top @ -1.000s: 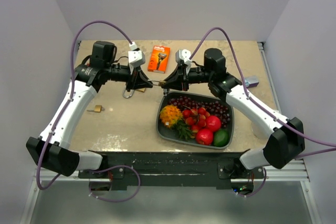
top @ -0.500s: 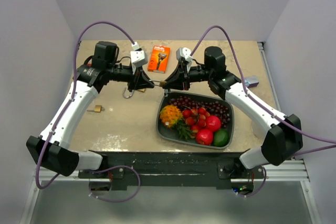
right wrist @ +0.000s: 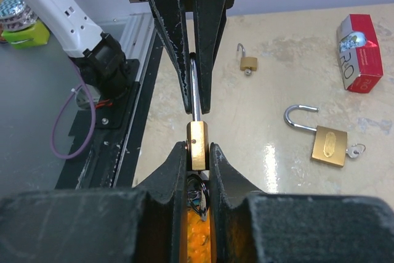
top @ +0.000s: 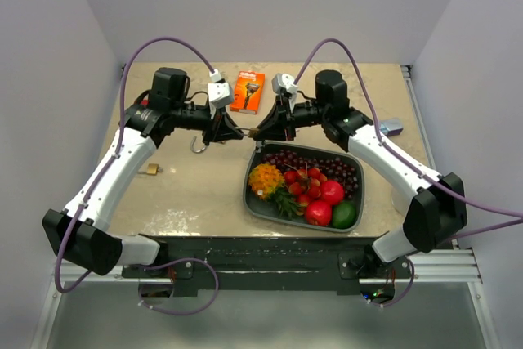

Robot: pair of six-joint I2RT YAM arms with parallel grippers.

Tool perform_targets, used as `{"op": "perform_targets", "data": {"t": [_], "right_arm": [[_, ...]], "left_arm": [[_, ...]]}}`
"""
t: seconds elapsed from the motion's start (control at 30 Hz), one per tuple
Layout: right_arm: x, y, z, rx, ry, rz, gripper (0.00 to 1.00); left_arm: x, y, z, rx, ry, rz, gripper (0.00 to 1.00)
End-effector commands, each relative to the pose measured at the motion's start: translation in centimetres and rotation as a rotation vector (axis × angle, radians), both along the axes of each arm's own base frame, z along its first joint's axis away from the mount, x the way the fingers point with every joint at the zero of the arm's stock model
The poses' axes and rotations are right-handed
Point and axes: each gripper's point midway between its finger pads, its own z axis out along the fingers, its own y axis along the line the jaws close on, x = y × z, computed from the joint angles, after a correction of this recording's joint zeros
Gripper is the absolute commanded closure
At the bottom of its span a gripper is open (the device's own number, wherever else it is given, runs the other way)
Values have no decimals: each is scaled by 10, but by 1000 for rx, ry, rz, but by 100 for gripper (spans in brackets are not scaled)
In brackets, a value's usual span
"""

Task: Lock with the key
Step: Lock the lock.

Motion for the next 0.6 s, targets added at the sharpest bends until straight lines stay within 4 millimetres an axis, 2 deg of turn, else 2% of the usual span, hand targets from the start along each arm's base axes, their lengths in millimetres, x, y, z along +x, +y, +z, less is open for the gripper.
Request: {"op": "perform_targets", "data": {"t": [0.0,0.2,0.27,0.3,0.43,0.47,0.53,0.57], "right_arm": [[-24,29,54,123,-169,124,100],[-21,38,55,117,-165,125,100],[-21,33,47,80,-166,109,100],[-19,31,46,73,-203,100,100],[-10,16,33,27,-169,50,100],[-8,13,33,19,-158,38,85],[2,5,30,3,-142,3,73],[5,3,28,-3,-132,-5,58]], "left_arm": [[-11,-32,6,-66,-41,-114,100],[-14,-32,6,-61,-20,-97,100],[-14,-26,6,-49,-19,-78,100],[-9,-19,5,-48,-15,-53,100],[3,4,9,-69,12,17,100],[5,8,10,-71,9,27,100],[14,20,13,-76,5,65,100],[16,23,14,-78,-1,69,100]]}}
